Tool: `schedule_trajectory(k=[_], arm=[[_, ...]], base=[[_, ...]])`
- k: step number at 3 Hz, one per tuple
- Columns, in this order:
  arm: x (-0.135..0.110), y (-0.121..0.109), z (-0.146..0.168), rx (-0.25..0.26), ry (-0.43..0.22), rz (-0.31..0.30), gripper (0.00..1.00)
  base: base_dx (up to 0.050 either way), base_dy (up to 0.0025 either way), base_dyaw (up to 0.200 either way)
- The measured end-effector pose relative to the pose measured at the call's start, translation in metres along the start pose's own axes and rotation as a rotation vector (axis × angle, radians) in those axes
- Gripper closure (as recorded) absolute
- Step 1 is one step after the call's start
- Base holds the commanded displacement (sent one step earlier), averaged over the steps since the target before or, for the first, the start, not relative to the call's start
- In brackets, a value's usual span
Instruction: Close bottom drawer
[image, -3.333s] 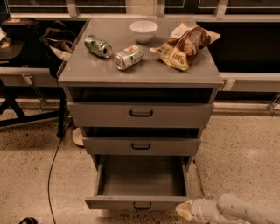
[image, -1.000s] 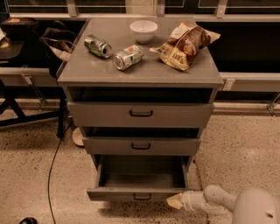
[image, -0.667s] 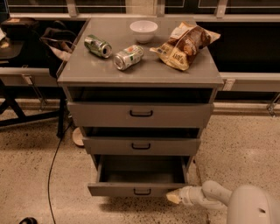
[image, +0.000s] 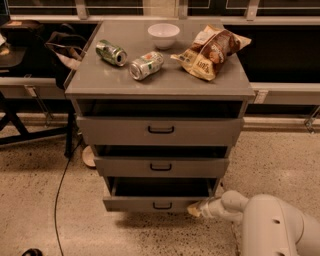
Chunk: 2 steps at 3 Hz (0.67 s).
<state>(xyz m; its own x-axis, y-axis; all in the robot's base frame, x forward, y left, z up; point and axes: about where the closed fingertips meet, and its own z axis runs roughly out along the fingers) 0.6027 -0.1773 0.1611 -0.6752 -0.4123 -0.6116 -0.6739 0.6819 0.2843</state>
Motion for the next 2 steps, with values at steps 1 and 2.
schedule_trajectory(k=[1,2], arm=[[-0.0307,-0.0258,0.0058,0.062,0.034,0.023,1.00],[-0.0274,-0.0243,0.0016,0.060,0.028,0.029,1.00]], base=[[0.000,0.00000,0.000],[0.000,0.00000,0.000]])
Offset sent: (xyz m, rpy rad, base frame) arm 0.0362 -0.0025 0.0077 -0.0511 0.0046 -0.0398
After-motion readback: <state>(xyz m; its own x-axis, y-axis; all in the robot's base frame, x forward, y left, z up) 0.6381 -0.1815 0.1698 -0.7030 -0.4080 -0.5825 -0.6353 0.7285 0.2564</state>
